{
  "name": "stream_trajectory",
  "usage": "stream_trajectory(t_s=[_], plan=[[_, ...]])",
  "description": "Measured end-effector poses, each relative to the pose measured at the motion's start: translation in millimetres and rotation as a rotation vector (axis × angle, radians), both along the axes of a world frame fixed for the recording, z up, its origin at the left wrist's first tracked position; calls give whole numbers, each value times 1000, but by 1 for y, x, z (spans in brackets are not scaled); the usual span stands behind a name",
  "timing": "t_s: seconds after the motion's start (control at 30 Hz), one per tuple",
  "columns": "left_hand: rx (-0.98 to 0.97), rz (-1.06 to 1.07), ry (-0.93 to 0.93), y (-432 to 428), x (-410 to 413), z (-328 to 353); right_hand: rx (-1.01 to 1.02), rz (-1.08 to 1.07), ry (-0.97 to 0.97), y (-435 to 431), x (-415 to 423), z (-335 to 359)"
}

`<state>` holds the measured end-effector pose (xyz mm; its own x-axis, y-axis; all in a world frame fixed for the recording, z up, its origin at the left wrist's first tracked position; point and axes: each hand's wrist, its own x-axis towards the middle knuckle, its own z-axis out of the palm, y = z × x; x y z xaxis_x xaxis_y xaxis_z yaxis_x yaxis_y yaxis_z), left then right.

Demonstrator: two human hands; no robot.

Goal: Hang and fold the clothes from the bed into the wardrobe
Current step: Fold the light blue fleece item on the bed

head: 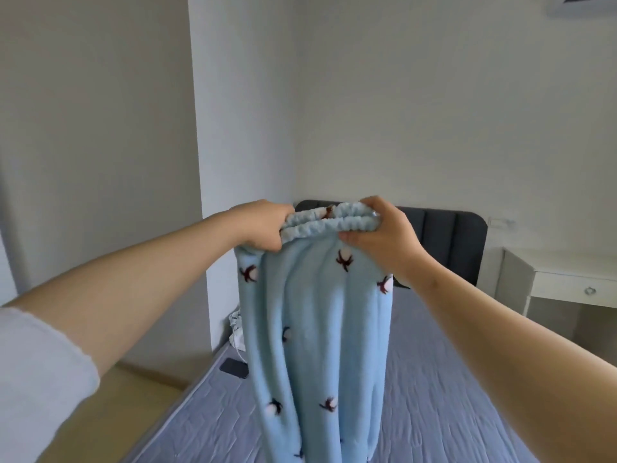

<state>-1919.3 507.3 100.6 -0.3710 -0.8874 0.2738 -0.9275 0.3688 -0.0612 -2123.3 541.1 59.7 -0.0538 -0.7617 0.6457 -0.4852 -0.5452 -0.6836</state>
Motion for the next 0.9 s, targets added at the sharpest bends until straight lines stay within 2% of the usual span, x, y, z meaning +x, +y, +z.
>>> stream_trajectory(t_s=[0.1, 0.2, 0.27, 0.37, 0.43, 0.47, 0.5, 0.57, 0.6, 0.67, 0.73, 0.9], plan=[[-229, -17, 289, -3, 1, 25, -49, -4, -140, -4, 6, 26], [-282, -59, 601, 0, 4, 52, 102, 58, -210, -8, 8, 54], [-339, -67, 694, 3, 11, 65, 166, 89, -222, -6, 7, 73], [-664, 14, 687, 1, 22, 72, 140, 166, -394, -5, 9, 99], [-779, 38, 875, -1, 25, 72, 133, 264, -555, -3, 11, 114], [-701, 50, 1039, -1, 26, 72, 145, 331, -617, 0, 13, 120], [-510, 26, 1212, 0, 26, 70, 156, 404, -648, 2, 15, 123], [58, -192, 1496, 2, 29, 62, 186, 527, -630, 5, 17, 126], [328, -277, 1556, 6, 32, 56, 213, 566, -604, 6, 17, 125], [668, -364, 1551, 13, 35, 45, 283, 602, -570, 7, 14, 120], [788, -427, 1517, 13, 39, 35, 359, 627, -582, 10, 10, 113], [712, -437, 1589, 19, 47, 35, 470, 683, -581, 13, -6, 98]])
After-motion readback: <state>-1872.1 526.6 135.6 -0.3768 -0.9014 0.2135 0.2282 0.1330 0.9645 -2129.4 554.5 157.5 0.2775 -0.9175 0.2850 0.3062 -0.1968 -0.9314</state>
